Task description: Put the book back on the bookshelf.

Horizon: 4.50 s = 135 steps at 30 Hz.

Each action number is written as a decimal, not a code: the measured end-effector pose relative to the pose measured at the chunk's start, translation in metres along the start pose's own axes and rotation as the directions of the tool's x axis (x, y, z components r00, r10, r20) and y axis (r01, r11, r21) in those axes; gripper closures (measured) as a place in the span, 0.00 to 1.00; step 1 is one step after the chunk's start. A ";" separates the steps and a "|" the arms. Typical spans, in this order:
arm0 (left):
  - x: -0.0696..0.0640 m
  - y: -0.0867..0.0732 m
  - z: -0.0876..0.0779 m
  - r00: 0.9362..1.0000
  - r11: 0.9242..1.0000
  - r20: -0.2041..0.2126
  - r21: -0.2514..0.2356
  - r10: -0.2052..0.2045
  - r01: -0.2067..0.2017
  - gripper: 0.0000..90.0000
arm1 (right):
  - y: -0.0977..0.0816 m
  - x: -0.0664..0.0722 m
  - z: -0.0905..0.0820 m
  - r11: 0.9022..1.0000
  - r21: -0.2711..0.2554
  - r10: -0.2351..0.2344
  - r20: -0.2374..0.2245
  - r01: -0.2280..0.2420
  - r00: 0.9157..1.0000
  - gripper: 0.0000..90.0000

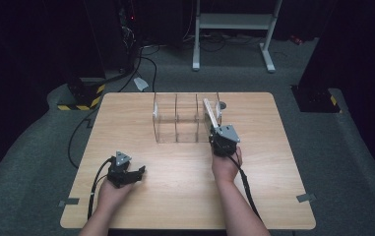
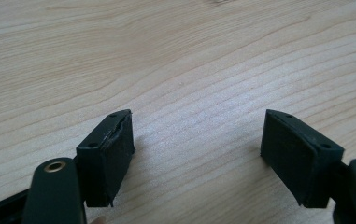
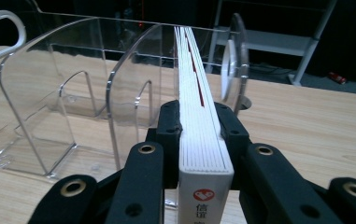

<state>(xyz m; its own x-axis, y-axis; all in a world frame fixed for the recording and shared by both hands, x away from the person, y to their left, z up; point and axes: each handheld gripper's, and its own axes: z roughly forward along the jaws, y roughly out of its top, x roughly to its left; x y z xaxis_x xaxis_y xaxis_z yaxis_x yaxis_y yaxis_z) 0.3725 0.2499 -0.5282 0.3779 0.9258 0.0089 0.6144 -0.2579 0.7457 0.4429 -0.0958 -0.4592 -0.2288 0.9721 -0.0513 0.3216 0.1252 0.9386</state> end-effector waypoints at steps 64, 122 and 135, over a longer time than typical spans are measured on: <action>0.000 0.000 0.000 1.000 1.000 0.000 0.000 0.000 0.000 0.29 | -0.031 -0.027 -0.046 0.998 0.057 0.017 -0.193 -0.006 0.981 0.65; 0.000 0.000 0.000 1.000 1.000 0.001 0.000 0.000 0.000 0.29 | -0.032 -0.016 -0.029 0.990 0.089 0.117 -0.124 -0.107 0.985 0.81; 0.000 0.000 0.000 1.000 1.000 0.001 0.000 0.000 0.000 0.29 | -0.029 -0.011 -0.024 0.990 0.086 0.123 -0.089 -0.115 0.988 0.81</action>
<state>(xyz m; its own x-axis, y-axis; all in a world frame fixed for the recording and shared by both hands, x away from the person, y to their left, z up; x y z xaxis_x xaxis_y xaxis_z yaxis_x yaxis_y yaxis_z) 0.3724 0.2502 -0.5282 0.3786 0.9255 0.0085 0.6142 -0.2581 0.7458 0.4141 -0.1151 -0.4778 -0.2682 0.9586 0.0951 0.4236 0.0287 0.9054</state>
